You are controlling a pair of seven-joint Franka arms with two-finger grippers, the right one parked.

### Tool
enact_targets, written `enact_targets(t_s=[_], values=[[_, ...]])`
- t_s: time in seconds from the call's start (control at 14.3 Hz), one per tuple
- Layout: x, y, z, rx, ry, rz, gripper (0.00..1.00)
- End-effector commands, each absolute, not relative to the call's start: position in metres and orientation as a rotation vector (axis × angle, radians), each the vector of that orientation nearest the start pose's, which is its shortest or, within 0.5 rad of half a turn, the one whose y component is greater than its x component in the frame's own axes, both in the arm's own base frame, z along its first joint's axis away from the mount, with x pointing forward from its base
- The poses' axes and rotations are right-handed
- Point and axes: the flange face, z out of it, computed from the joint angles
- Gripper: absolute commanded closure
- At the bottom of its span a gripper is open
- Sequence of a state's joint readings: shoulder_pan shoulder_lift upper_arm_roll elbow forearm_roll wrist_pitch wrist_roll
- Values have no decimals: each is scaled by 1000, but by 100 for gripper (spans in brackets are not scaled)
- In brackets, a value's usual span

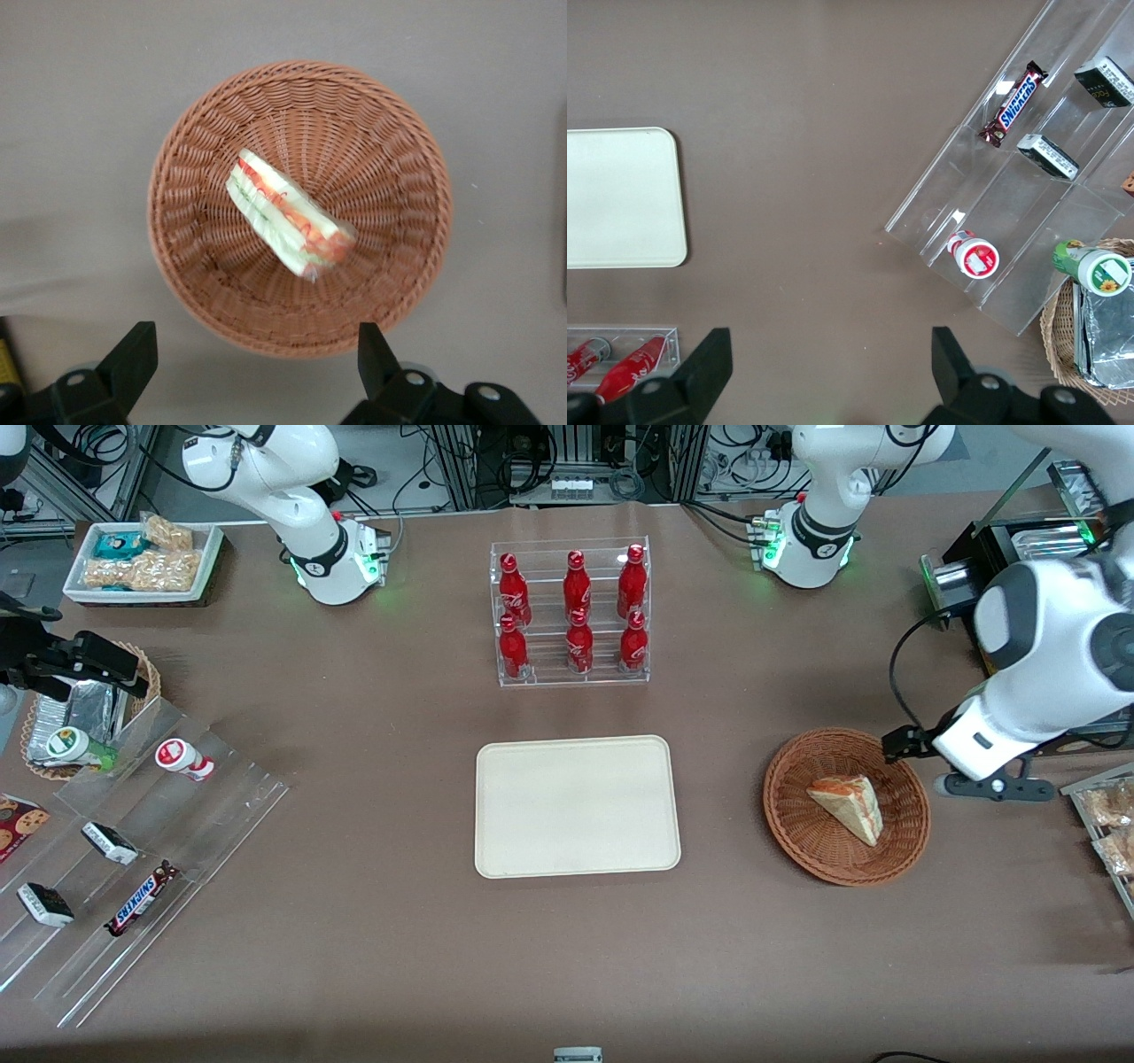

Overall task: Place sandwich from basket to tray
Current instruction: 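Lower the open left gripper over the sandwich in the basket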

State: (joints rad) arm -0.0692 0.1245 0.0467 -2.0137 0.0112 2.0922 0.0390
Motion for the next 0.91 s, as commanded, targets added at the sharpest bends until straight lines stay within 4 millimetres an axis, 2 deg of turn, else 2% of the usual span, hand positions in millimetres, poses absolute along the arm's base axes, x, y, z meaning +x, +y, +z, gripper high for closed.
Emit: enact_targets(t_s=[0.0, 0.14, 0.28, 0.49, 0.63, 0.7, 0.84], values=[[561, -14, 343, -3119, -25, 20, 0], [563, -16, 323, -3113, -206, -18, 0], [570, -24, 308, -3073, -561, -51, 0], [581, -35, 297, -2986, -1014, -122, 0], [591, -39, 284, -2882, -1291, -103, 0], [590, -46, 277, -2846, -1369, -87, 0], [587, -44, 267, -2812, -1439, -62, 0]])
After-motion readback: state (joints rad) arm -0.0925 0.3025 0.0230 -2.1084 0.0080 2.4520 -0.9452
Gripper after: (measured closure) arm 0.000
